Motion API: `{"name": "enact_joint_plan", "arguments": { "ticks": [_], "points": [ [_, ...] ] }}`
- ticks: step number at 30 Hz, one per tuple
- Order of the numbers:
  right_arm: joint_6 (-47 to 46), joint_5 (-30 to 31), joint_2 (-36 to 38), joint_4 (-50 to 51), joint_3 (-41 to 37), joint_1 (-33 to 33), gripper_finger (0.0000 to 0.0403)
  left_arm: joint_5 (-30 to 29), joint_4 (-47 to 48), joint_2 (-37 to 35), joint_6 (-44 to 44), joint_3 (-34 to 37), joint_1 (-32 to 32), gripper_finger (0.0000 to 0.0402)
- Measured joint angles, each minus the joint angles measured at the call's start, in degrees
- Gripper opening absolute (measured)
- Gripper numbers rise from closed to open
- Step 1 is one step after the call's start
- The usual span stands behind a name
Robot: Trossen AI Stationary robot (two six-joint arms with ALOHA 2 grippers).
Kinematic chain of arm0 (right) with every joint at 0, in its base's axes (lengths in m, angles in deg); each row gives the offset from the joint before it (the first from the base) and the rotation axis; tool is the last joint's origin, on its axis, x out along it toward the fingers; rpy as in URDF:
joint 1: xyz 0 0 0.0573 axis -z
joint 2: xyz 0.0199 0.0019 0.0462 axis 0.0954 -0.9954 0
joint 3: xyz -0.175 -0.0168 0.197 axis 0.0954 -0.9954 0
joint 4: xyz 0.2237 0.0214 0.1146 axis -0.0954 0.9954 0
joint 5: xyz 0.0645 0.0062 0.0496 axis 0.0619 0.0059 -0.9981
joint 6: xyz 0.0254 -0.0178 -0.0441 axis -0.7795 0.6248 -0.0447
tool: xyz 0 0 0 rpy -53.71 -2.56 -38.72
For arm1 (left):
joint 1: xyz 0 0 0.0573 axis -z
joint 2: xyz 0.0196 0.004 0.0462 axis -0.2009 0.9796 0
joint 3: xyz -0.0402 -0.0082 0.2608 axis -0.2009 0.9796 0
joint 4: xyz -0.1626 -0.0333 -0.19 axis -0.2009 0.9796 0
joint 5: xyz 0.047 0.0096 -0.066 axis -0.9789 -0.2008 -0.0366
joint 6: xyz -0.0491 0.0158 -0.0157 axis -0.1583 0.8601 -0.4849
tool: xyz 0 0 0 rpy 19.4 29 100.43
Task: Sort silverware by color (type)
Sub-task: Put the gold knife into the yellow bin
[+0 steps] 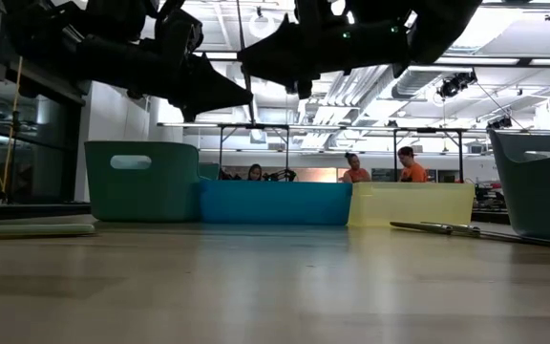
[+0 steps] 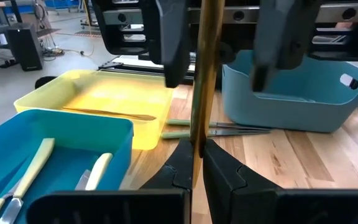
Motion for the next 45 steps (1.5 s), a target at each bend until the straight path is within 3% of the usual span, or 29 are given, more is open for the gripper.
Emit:
{"name": "enact_joint_plan", "arguments": {
  "ticks": [12,25,31,38,45],
  "points": [
    [0.3,0.13,0.0,0.0,0.0,0.02,0.0018,0.09,-0.02,0.0,-0.66,0.0,0.01,0.0022],
    [0.6,1.27,1.61,3.28,0.0,0.25,0.0016,-0.21,3.24,-1.28,-1.56,0.0,0.0,0.0081],
    [2.35,8.36,7.41,14.47,-0.01,0.0,0.0016,-4.11,14.9,-8.88,-1.56,0.11,0.0,0.0114],
    [3.19,17.52,11.34,25.38,-0.04,-1.62,0.0016,-6.03,29.75,-22.83,-2.13,0.11,0.05,0.0134],
    [2.36,27.1,14.36,33.47,-0.07,-2.8,0.0016,-6.08,35.4,-35.87,-2.05,1.65,2.82,0.0135]
  ]
}}
